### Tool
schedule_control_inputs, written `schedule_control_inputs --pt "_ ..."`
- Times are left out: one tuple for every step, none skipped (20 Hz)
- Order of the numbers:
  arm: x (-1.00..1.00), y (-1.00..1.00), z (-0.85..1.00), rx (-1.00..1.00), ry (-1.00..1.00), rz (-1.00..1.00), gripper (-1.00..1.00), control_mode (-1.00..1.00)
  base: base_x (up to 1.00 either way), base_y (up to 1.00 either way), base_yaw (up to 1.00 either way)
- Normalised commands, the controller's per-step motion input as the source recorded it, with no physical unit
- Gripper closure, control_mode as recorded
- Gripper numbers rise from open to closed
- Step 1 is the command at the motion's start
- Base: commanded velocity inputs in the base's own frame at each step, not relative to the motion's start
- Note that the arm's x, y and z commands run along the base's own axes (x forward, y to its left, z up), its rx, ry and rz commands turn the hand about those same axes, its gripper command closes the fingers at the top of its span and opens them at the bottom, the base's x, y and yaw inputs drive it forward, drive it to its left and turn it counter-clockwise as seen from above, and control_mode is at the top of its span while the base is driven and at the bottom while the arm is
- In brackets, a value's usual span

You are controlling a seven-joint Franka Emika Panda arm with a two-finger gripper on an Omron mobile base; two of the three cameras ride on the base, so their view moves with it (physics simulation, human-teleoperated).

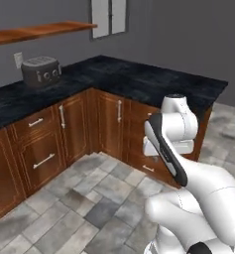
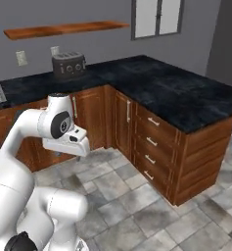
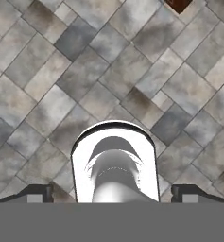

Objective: Retrieve the bottle and the shaker from the cabinet and place them next to the mixing bowl on the counter. Then add garlic from the fridge to the mixing bowl.

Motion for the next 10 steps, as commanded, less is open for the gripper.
schedule_control_inputs --pt "0.00 0.00 0.00 0.00 0.00 0.00 -1.00 1.00 0.21 0.00 0.76" --pt "0.00 0.00 0.00 0.00 0.00 0.00 -1.00 1.00 0.19 0.00 0.76" --pt "0.00 0.00 0.00 0.00 0.00 0.00 -1.00 1.00 0.20 0.00 0.76" --pt "0.00 0.00 0.00 0.00 0.00 0.00 -1.00 1.00 0.21 0.00 0.76" --pt "0.00 0.00 0.00 0.00 0.00 0.00 -1.00 1.00 0.21 0.00 0.76" --pt "0.00 0.00 0.00 0.00 0.00 0.00 -1.00 1.00 0.23 0.00 0.75" --pt "0.00 0.00 0.00 0.00 0.00 0.00 -1.00 1.00 0.24 0.00 0.75" --pt "0.00 0.00 0.00 0.00 0.00 0.00 -1.00 1.00 0.25 0.00 0.75" --pt "0.00 0.00 0.00 0.00 0.00 0.00 -1.00 1.00 0.24 -0.01 0.75" --pt "0.00 0.00 0.00 0.00 0.00 0.00 -1.00 1.00 0.24 0.00 0.75"
